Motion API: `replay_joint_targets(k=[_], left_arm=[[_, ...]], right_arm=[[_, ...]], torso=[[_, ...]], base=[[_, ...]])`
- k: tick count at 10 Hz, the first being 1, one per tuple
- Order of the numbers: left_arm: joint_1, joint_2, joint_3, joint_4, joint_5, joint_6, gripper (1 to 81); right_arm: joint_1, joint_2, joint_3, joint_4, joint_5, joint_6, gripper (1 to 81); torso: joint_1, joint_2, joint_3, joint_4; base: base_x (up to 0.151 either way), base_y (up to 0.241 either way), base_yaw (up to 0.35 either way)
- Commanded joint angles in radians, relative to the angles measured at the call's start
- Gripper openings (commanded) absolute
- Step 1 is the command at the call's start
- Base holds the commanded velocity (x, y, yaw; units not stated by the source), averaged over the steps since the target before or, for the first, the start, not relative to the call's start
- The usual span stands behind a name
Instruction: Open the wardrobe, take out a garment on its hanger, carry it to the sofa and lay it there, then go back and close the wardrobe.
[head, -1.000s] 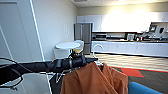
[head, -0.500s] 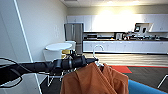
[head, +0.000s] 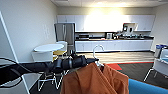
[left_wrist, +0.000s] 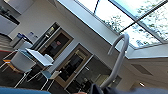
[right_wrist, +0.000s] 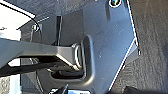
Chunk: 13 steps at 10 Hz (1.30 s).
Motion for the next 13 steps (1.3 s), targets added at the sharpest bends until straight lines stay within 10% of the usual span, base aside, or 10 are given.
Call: replay_joint_targets(k=[1,3,13], left_arm=[[-0.182,0.001,0.018,-0.005,-0.078,-0.006,1.0],[-0.182,-0.001,0.019,-0.005,-0.080,-0.004,1.0],[-0.182,-0.004,0.033,0.007,-0.080,-0.006,1.0]], right_arm=[[0.032,-0.007,-0.002,-0.010,-0.031,-0.001,81.1],[0.032,-0.007,-0.002,-0.010,-0.031,-0.001,81.1],[0.035,-0.001,-0.002,-0.013,-0.031,-0.001,81.1]], torso=[[0.000,0.000,-0.092,0.000],[0.000,0.000,-0.044,0.000],[0.001,0.001,-0.100,0.000]], base=[[0.000,0.000,-0.253],[0.000,0.000,-0.253],[0.000,0.000,-0.253]])
